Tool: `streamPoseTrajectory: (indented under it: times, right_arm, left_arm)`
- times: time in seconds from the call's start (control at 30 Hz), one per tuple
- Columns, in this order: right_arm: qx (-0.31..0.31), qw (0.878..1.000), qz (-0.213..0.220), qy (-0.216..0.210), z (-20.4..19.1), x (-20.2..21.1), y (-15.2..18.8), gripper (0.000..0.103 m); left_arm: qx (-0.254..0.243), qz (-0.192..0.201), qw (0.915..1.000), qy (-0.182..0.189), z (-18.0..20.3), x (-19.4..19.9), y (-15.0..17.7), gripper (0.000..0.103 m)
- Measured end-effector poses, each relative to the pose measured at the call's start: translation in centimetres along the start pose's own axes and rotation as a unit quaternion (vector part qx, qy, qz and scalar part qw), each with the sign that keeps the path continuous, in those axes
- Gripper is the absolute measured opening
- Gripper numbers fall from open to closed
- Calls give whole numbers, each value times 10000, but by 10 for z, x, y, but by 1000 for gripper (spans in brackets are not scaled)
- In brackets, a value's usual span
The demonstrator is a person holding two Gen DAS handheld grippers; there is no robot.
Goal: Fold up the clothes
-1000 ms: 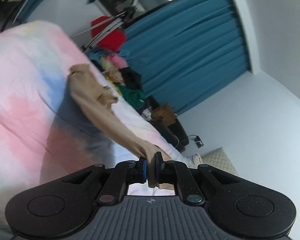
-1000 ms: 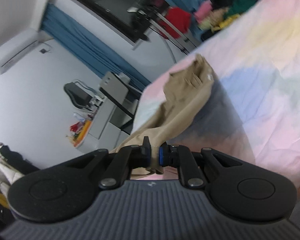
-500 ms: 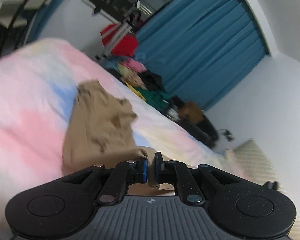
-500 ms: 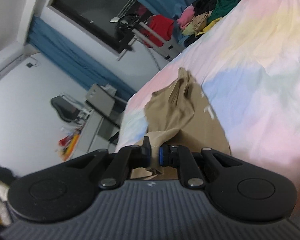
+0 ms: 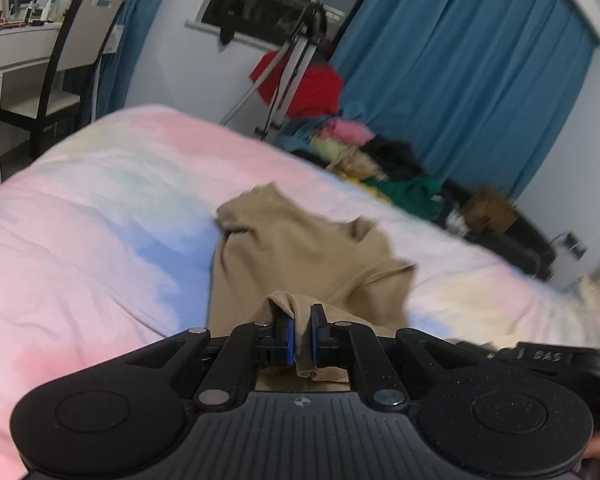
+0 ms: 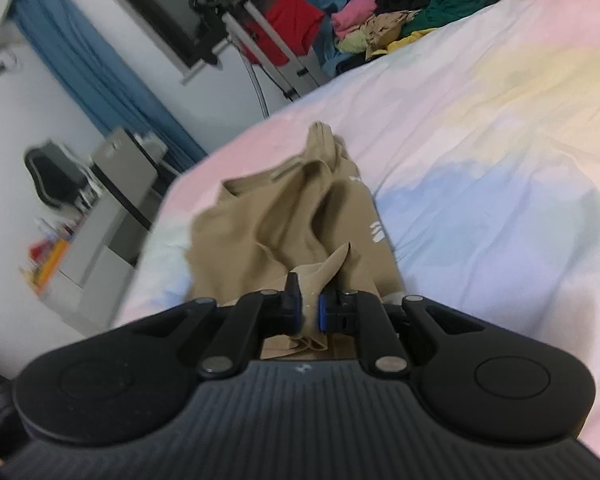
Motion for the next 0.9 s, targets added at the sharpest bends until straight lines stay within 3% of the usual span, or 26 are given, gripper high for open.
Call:
streamPoseTrajectory:
  times: [0.23, 0.4, 0.47, 0.57, 0.63, 0.7, 0.73, 0.9]
  right_arm:
    - [793, 9958, -283, 350, 3, -47, 21, 13]
    - [994, 9932, -346, 498, 1, -51, 26, 13]
    - [997, 9932, -338, 497, 0, -48, 25, 14]
    - [1062, 9924, -340, 513, -3, -43, 24, 14]
    - [1153, 9917, -297, 487, -8, -36, 23, 29]
    - [1256, 9912, -130, 395, -17, -24, 19, 77]
    - [1299, 9909, 16, 347, -22, -15, 17, 84]
    - [1709, 9829, 628, 271, -44, 32, 8, 88]
  left_arm:
    - [-411, -350, 9984, -174, -23, -56, 32, 10]
    - [-578, -361, 9976, -145, -20, -58, 34, 10]
    - [-667, -344, 9971, -122, -15, -54, 32, 16]
    - [-822, -311, 9961, -58, -6, -44, 31, 33]
    - [-903, -245, 9956, -41, 1, -35, 29, 52]
    - [-1030, -99, 9946, -58, 8, -22, 26, 67]
    - [-1096, -21, 9939, -69, 12, -15, 25, 76]
    - [-1339, 437, 9899, -162, 23, 29, 17, 87]
Point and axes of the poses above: each gripper's, at about its wrist camera, not at the fingertips, and x roughly against the way its jaws point, z to its right, y to its underside, the point moved 7 cm from there along -x, roughly the way its jaws point, and after that the axes turned 10 degrees about z, right-handed, at the moved point
